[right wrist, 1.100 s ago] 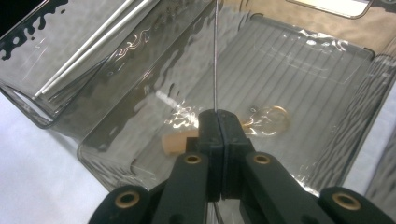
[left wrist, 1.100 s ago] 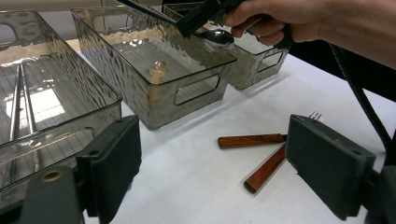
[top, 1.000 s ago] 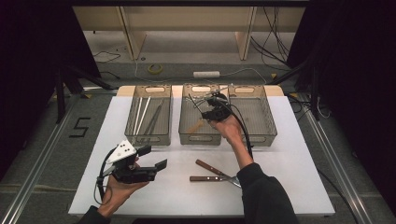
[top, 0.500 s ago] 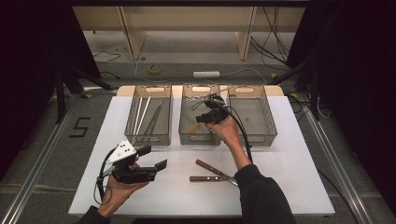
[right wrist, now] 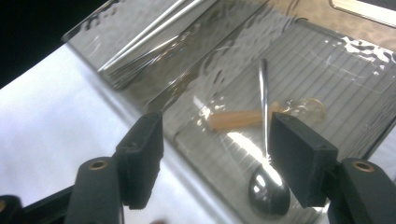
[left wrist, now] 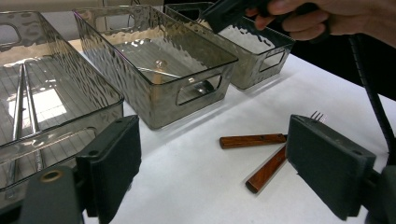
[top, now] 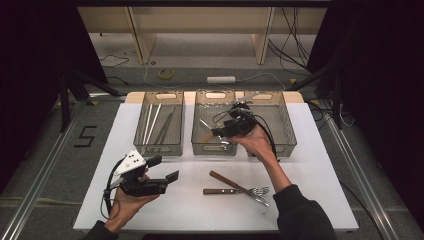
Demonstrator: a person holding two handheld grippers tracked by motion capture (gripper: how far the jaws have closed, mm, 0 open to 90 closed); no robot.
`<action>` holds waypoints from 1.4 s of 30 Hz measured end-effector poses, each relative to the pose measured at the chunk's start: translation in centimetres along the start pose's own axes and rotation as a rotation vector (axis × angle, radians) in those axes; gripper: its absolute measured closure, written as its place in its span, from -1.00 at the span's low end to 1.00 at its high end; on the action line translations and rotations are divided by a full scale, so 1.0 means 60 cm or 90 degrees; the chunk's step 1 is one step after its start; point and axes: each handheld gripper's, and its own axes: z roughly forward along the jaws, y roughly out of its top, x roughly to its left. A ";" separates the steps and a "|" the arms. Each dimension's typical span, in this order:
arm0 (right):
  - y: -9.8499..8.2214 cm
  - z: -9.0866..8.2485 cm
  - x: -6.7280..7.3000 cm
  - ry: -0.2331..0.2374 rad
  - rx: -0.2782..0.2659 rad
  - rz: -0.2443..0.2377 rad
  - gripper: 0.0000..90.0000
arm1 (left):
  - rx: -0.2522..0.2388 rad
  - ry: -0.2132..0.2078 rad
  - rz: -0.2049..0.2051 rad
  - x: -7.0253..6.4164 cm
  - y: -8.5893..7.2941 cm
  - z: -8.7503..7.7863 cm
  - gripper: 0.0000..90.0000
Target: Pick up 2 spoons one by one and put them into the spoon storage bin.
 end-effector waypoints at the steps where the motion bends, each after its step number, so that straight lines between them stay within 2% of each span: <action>1: -0.004 -0.006 0.003 0.002 -0.002 -0.005 -0.22 | 0.000 0.000 0.000 0.000 0.000 0.000 -0.60; 7: -0.033 -0.036 0.023 0.008 -0.006 -0.040 -0.29 | 0.000 0.002 -0.001 0.001 0.000 0.000 -0.60; 12: -0.053 -0.043 0.038 0.005 0.009 -0.067 -0.32 | 0.000 0.002 0.001 0.001 -0.001 0.000 -0.61; 22: -0.089 -0.043 0.045 -0.006 0.042 -0.077 -0.38 | 0.000 0.005 -0.001 0.002 -0.001 0.000 -0.61; 26: -0.102 -0.041 0.046 0.003 0.049 -0.079 -0.39 | 0.000 0.006 -0.002 0.002 -0.001 0.001 -0.61; 38: -0.131 -0.016 0.051 -0.004 0.128 -0.105 -0.39 | 0.000 0.005 0.004 0.001 -0.001 0.000 -0.61; 42: -0.139 -0.008 0.051 0.005 0.153 -0.105 -0.39 | 0.000 0.005 0.004 0.001 0.000 -0.001 -0.61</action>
